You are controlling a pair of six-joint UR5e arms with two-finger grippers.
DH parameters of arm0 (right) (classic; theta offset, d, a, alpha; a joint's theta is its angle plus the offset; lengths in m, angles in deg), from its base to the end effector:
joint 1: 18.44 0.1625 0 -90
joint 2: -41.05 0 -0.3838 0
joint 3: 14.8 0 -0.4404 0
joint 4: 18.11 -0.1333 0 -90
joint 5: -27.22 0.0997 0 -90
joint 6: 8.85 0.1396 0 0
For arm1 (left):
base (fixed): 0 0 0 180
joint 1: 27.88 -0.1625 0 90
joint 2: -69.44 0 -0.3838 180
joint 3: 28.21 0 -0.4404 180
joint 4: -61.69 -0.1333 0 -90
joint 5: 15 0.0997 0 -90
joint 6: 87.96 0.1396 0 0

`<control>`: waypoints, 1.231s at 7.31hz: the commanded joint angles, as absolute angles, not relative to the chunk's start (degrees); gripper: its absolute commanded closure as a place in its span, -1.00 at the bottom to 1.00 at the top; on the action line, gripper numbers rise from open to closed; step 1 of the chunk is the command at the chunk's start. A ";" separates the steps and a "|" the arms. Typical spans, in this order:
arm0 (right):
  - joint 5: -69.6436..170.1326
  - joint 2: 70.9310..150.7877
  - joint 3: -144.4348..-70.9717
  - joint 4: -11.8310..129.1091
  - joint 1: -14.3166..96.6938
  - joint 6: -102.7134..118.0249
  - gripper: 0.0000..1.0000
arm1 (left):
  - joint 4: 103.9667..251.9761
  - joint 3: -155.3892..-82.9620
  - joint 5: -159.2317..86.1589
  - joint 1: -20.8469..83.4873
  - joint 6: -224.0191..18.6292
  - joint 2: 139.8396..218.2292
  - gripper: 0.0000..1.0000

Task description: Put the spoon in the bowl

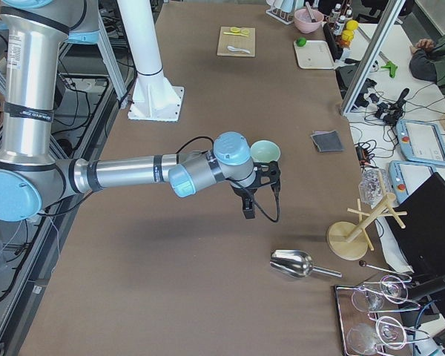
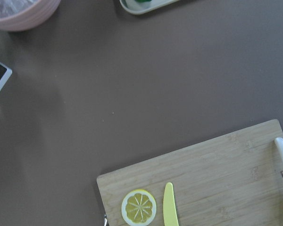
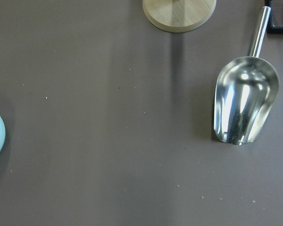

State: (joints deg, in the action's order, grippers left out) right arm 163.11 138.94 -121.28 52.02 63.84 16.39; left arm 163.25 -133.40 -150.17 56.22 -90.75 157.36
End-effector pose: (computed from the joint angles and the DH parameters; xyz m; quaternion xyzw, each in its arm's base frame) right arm -0.0366 -0.5165 0.5148 0.1099 -0.4266 0.0412 0.8968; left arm 0.0221 -0.5473 0.4940 0.1683 0.3891 0.1065 0.8994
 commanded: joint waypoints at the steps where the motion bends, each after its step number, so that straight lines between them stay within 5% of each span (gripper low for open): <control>1: 156.03 133.54 -121.67 50.98 52.63 36.85 -0.90 | 164.79 -133.50 -150.18 56.15 -92.88 157.07 -0.97; 3: 146.71 131.24 -121.67 44.32 41.11 53.74 -0.81 | 164.79 -133.33 -150.18 56.15 -92.89 156.80 -0.97; 5: 133.72 126.68 -120.89 44.21 29.08 65.98 -0.14 | 164.79 -133.32 -150.18 56.15 -92.89 156.80 -0.97; 9: 129.00 123.05 -115.78 44.12 24.45 69.38 -0.11 | 164.79 -133.32 -150.18 56.15 -92.80 156.80 -0.97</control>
State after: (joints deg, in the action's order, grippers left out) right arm 129.78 123.47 -116.50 44.14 25.12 68.96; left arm 164.79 -133.27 -150.18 56.15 -92.80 156.81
